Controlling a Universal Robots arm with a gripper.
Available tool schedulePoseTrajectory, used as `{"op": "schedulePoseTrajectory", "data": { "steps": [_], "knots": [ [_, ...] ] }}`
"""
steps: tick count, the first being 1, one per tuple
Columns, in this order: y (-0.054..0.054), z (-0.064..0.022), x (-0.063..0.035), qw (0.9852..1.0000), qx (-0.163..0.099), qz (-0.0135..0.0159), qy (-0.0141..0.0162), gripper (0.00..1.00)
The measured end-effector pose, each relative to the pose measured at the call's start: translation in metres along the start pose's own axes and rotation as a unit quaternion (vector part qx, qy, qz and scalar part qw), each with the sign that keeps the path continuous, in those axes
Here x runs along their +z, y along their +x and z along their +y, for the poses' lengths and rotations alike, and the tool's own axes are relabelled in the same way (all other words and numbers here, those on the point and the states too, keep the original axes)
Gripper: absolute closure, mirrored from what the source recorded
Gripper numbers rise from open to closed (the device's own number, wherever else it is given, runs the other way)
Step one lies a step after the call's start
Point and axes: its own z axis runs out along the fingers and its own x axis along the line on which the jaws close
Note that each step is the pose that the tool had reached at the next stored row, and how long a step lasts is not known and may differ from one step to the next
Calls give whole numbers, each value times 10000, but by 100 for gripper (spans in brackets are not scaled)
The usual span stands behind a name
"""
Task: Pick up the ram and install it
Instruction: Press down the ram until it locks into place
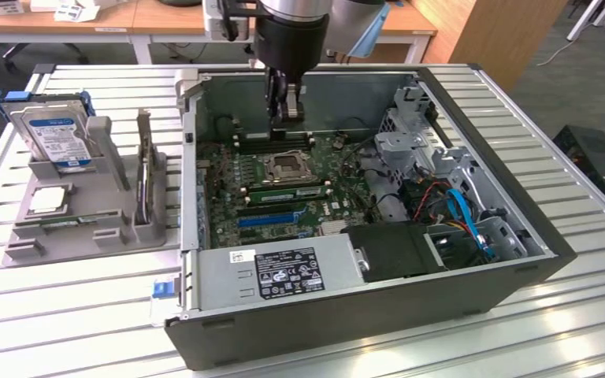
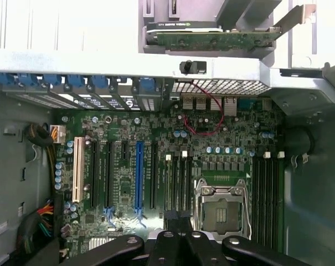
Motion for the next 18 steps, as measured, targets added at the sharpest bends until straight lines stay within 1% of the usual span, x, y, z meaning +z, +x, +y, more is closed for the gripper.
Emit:
{"op": "schedulePoseTrajectory", "data": {
  "steps": [12, 18],
  "knots": [
    [0, -222, -10, 10000, -1, 1, -1, 89],
    [0, -318, -14, 10000, 0, 1, -1, 89]
  ]
}}
